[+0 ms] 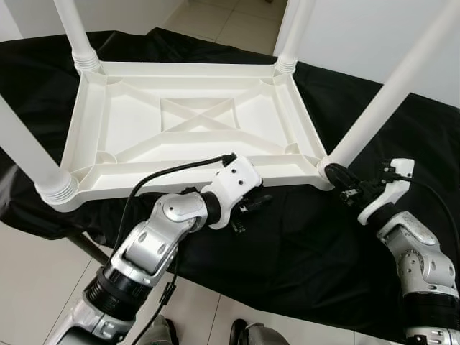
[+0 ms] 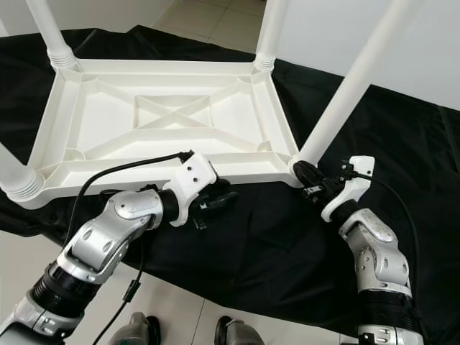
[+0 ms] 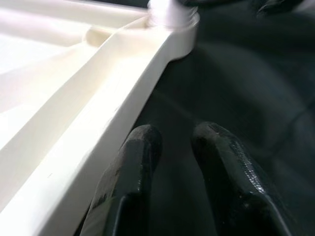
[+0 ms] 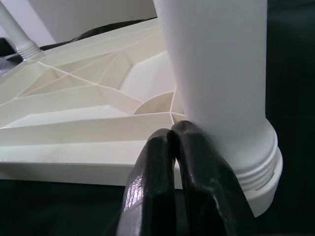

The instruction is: Building children table

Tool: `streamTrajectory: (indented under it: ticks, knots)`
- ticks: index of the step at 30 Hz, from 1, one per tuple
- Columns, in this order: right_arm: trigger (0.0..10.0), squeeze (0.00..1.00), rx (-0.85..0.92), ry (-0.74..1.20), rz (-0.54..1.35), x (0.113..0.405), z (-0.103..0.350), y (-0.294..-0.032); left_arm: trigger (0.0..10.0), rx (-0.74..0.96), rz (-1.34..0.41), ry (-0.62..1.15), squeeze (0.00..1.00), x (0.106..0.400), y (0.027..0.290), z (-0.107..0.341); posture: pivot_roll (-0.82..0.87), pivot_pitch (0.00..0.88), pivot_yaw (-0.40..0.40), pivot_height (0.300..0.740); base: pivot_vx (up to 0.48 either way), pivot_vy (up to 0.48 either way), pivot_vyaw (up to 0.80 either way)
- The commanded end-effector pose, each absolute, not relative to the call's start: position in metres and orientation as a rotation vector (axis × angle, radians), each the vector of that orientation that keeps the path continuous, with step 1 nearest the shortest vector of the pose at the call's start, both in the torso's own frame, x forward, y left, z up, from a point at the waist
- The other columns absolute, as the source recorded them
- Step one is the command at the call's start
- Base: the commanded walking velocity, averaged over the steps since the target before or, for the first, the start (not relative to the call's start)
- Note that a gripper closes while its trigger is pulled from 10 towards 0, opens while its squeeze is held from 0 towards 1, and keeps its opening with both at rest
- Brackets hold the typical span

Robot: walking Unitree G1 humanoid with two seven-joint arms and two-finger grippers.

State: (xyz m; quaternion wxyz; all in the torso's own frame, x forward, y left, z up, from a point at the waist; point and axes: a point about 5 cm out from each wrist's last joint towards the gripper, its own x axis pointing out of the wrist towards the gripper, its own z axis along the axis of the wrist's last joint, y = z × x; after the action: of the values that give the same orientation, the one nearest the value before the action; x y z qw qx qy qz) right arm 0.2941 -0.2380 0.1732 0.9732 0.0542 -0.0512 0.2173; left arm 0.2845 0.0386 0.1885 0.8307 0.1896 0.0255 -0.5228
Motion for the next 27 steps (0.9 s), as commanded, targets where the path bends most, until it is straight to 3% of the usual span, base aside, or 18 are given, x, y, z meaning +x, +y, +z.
streamTrajectory:
  ticks: [1, 11, 27]
  knots:
    - [10.0, 0.00, 0.127, -0.111, 0.458, 0.289, 0.174, -0.237, 10.0, 0.420, -0.870, 0.018, 0.00, 0.296, 0.046, 0.190, 0.07, 0.189, -0.071, 0.740, 0.000, 0.000, 0.00]
    - [10.0, 0.00, 0.154, -0.115, 0.623, 0.262, 0.178, -0.212, 10.0, 0.447, -0.765, -0.008, 0.00, 0.311, 0.051, 0.194, 0.04, 0.185, -0.062, 0.740, 0.000, 0.000, 0.00]
    - [10.0, 0.00, 0.169, -0.121, 0.629, 0.257, 0.185, -0.213, 10.0, 0.449, -0.765, -0.030, 0.00, 0.316, 0.048, 0.194, 0.04, 0.170, -0.059, 0.740, 0.000, 0.000, 0.00]
